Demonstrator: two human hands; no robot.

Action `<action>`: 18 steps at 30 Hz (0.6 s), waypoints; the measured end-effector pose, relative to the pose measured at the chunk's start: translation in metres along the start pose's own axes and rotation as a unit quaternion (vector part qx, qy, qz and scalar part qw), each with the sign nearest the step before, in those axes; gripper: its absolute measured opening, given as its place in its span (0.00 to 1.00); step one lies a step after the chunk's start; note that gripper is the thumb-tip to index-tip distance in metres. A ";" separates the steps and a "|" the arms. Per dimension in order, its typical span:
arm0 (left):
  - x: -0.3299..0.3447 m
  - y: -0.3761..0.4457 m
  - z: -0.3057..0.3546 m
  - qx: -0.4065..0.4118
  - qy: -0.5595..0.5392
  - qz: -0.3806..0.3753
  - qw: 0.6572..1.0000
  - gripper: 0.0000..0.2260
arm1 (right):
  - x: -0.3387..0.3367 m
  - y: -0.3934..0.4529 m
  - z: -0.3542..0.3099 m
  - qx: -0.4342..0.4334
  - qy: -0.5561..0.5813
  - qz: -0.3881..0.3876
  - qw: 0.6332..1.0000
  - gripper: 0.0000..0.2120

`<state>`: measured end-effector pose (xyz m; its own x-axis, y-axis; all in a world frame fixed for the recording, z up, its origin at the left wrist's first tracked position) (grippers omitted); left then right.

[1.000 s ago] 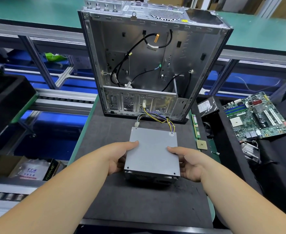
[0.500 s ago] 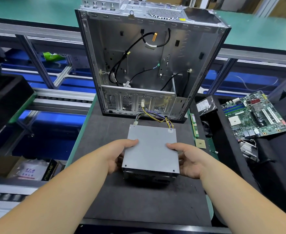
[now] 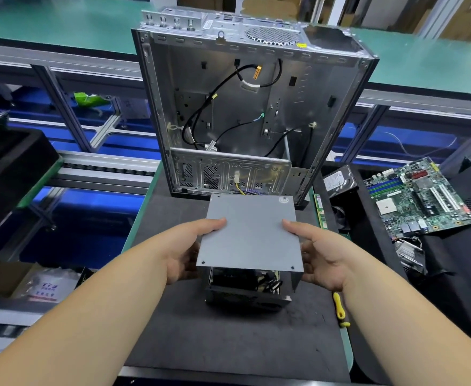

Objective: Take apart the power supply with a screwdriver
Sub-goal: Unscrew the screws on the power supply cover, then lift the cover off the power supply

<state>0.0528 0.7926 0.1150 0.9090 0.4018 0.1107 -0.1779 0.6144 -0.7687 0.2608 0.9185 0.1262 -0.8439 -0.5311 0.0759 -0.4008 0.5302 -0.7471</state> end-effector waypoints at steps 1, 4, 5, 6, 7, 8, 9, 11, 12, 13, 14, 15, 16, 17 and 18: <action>0.000 -0.004 0.005 0.012 -0.010 -0.008 1.000 0.27 | 0.002 -0.003 -0.006 -0.013 0.007 -0.008 1.000 0.30; -0.005 -0.014 0.020 0.056 -0.027 -0.025 0.998 0.30 | 0.012 -0.010 -0.026 -0.068 0.032 -0.023 0.997 0.27; -0.007 -0.015 0.024 0.068 -0.034 -0.024 0.997 0.29 | 0.016 -0.011 -0.033 -0.089 0.024 -0.023 0.995 0.27; -0.010 -0.015 0.027 0.077 -0.044 -0.021 0.996 0.27 | 0.021 -0.013 -0.039 -0.111 0.006 -0.020 0.994 0.27; -0.013 -0.015 0.030 0.082 -0.058 -0.017 0.995 0.24 | 0.027 -0.013 -0.045 -0.136 -0.018 -0.013 0.990 0.28; -0.016 -0.014 0.031 0.087 -0.070 -0.010 0.994 0.21 | 0.033 -0.014 -0.050 -0.165 -0.050 0.003 0.985 0.29; -0.020 -0.014 0.031 0.090 -0.079 0.001 0.993 0.18 | 0.041 -0.014 -0.055 -0.200 -0.086 0.034 0.975 0.31; -0.030 -0.012 0.029 0.093 -0.093 0.033 0.991 0.16 | 0.058 -0.016 -0.063 -0.279 -0.167 0.120 0.938 0.41; -0.036 -0.011 0.027 0.093 -0.097 0.052 0.990 0.16 | 0.068 -0.017 -0.065 -0.314 -0.204 0.150 0.915 0.46; -0.042 -0.010 0.025 0.092 -0.098 0.075 0.988 0.17 | 0.079 -0.018 -0.066 -0.345 -0.241 0.166 0.892 0.48; -0.049 -0.010 0.022 0.091 -0.099 0.102 0.986 0.18 | 0.090 -0.019 -0.066 -0.375 -0.277 0.175 0.867 0.47; -0.057 -0.011 0.020 0.091 -0.102 0.130 0.982 0.19 | 0.101 -0.020 -0.065 -0.402 -0.310 0.184 0.841 0.45; -0.066 -0.010 0.018 0.091 -0.110 0.151 0.978 0.19 | 0.112 -0.020 -0.064 -0.429 -0.341 0.190 0.815 0.43; -0.074 -0.010 0.015 0.090 -0.127 0.164 0.974 0.18 | 0.122 -0.019 -0.062 -0.452 -0.367 0.194 0.789 0.42; -0.082 -0.008 0.013 0.089 -0.154 0.167 0.970 0.17 | 0.132 -0.018 -0.059 -0.474 -0.390 0.195 0.765 0.41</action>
<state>-0.0254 0.7634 0.1203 0.6389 0.7653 0.0778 -0.5298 0.5111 -0.6768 0.1352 0.8776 0.1888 -0.6447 -0.2467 -0.7236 -0.5629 0.7935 0.2310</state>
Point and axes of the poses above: each hand's wrist, its own y-axis towards the middle knuckle, its own x-axis out of the palm, z = x × y, the point moved 4 cm from there along y, towards the middle knuckle, and after that the axes turned 3 degrees about y, right-handed, at the moved point
